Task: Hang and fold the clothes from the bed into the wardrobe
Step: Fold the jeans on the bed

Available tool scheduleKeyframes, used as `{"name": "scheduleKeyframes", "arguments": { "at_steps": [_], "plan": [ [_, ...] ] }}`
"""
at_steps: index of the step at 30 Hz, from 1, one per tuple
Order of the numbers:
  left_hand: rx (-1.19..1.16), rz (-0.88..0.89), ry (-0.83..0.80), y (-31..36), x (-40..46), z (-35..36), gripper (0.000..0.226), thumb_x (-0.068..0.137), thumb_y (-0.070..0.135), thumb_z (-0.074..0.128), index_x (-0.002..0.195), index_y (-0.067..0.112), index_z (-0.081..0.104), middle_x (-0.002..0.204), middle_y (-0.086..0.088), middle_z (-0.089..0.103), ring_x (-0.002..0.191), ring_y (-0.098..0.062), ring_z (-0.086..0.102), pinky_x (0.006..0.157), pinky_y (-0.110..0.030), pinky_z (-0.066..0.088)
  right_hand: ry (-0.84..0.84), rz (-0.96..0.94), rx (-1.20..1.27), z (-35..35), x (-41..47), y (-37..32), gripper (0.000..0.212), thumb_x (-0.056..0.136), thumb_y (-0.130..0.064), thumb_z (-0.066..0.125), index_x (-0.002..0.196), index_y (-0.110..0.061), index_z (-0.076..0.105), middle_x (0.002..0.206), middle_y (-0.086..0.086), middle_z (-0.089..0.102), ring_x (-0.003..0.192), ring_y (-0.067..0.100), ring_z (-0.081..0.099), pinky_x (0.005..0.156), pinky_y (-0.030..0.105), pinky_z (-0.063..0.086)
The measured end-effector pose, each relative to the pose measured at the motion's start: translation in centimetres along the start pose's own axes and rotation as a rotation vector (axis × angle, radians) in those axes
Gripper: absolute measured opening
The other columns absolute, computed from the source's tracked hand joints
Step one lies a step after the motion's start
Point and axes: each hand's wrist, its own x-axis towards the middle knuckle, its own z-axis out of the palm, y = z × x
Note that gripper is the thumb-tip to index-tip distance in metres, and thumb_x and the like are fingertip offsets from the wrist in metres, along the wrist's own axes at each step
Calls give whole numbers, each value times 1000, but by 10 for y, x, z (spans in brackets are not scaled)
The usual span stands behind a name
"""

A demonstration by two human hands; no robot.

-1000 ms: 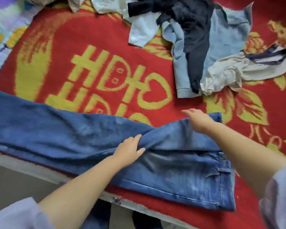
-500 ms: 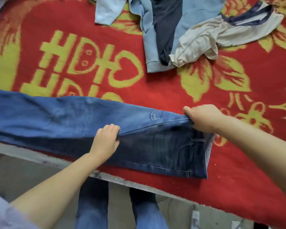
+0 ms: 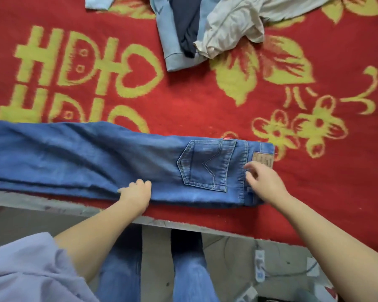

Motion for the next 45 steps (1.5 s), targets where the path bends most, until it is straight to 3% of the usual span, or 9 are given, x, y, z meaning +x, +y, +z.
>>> {"name": "scheduleKeyframes", "arguments": {
  "at_steps": [2,7,13,19,23,28,37,42,45],
  "plan": [
    [7,189,237,16,-2,-2,46,72,28,76,109,14,51,101,-6,54,91,-25,58,66,-38,48,258,253,198,-15,6,18,35,90,-22,62,119,-6,53,115,12,59,108,27,55,90,35,40],
    [41,328,345,62,3,21,80,29,16,88,99,9,50,81,-11,54,68,-28,51,47,-37,41,-73,588,681,30,19,62,113,44,-83,73,128,-11,52,118,3,64,105,18,61,96,35,47],
    [-3,386,459,56,11,3,49,32,15,84,70,17,54,60,0,50,48,-20,52,37,-23,24,120,338,852,-3,9,20,26,88,-13,67,113,-13,60,99,-1,68,84,8,63,73,18,52],
    [-47,544,565,57,-3,25,38,53,12,57,85,20,39,66,1,49,53,-20,52,45,-27,33,226,414,519,-9,-9,61,33,87,-20,69,117,-7,60,113,13,66,105,27,62,86,30,42],
    [-131,250,575,27,3,39,66,45,4,75,105,14,52,89,-6,57,75,-28,56,59,-35,43,180,513,492,2,3,71,33,88,-16,68,118,-4,62,118,19,65,109,31,61,91,35,43],
    [-18,13,564,-55,4,60,49,49,-2,77,89,10,52,83,-11,51,74,-31,54,63,-39,42,162,552,486,9,9,77,34,88,-19,68,118,-5,63,119,19,65,112,33,60,101,45,44],
    [20,348,476,-90,-6,73,54,29,3,85,73,12,55,66,-4,48,53,-27,54,42,-31,40,181,592,420,6,10,70,34,88,-20,67,117,-3,63,118,20,65,111,36,60,98,43,45],
    [-563,263,480,-26,5,22,46,84,30,45,126,13,55,114,-7,55,99,-29,57,77,-42,51,115,433,543,-22,-3,62,29,88,-19,68,115,-14,62,113,9,68,106,26,63,100,48,46],
    [-1393,65,114,26,6,-47,51,100,41,42,148,25,32,151,2,29,139,-16,29,113,-39,27,115,270,639,-64,-22,2,24,90,-14,65,113,-18,60,109,-1,69,92,6,65,89,27,52]
  ]
}}
